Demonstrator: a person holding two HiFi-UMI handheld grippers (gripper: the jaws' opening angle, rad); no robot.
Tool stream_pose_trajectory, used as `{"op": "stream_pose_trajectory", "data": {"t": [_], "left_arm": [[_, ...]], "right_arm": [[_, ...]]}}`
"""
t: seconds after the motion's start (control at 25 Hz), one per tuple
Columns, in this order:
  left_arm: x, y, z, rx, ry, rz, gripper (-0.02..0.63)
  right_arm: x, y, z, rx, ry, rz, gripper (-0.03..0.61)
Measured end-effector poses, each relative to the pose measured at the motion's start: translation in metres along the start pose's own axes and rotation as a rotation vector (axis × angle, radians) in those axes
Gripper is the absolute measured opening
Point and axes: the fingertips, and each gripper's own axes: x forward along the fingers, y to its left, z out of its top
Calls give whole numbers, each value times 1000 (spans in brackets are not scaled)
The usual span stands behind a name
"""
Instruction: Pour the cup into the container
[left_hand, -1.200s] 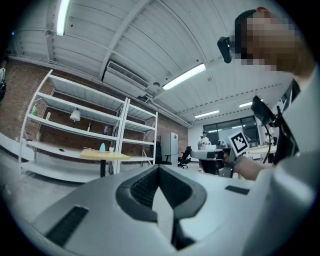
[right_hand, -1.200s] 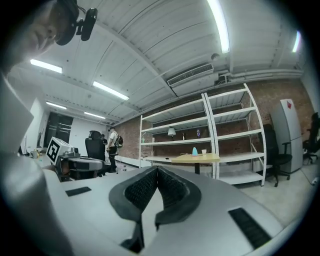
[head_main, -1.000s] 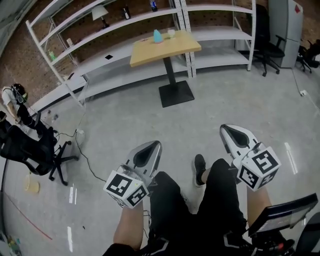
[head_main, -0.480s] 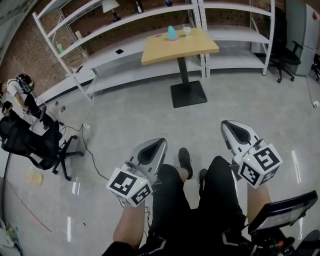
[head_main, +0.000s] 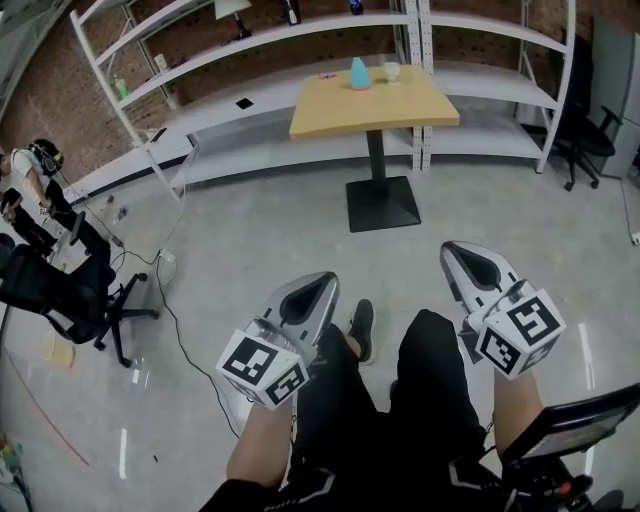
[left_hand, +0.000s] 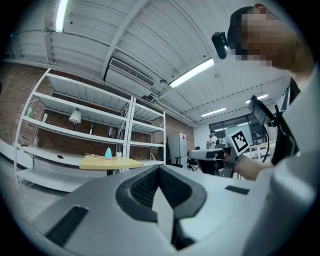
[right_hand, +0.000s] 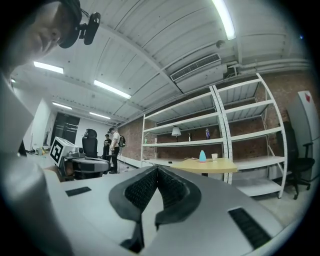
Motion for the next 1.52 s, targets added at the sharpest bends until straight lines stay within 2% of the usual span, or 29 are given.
{"op": "stream_pose_trajectory", "data": {"t": [0.36,0.52,0.72,0.84,0.96,1.12,1.32,1.52], "left_arm": [[87,68,-5,1,9,-40,0],[141,103,-3,-8,18,-54,0],[209,132,-1,58,41,-95,0],[244,155,3,63,33,-105,0],[277,189,8,65,7,-92,0],[316,237,3,66,17,-103,0],[373,295,19,66,-33,-99,0],[429,354,25,83,-40,-129,0]], "right_arm": [[78,-74,-1,5,-8,-44,0],[117,-113,-4,23,-7,-54,0],[159,-171,-1,36,-29,-72,0],[186,-203,-4,36,-25,-79,0],[219,-232,-6,35,-31,-95,0],[270,-260,-16,33,-17,-96,0],[338,-298,-11,8,-34,-112,0],[408,-338,-2,-16,-44,-132,0]]}}
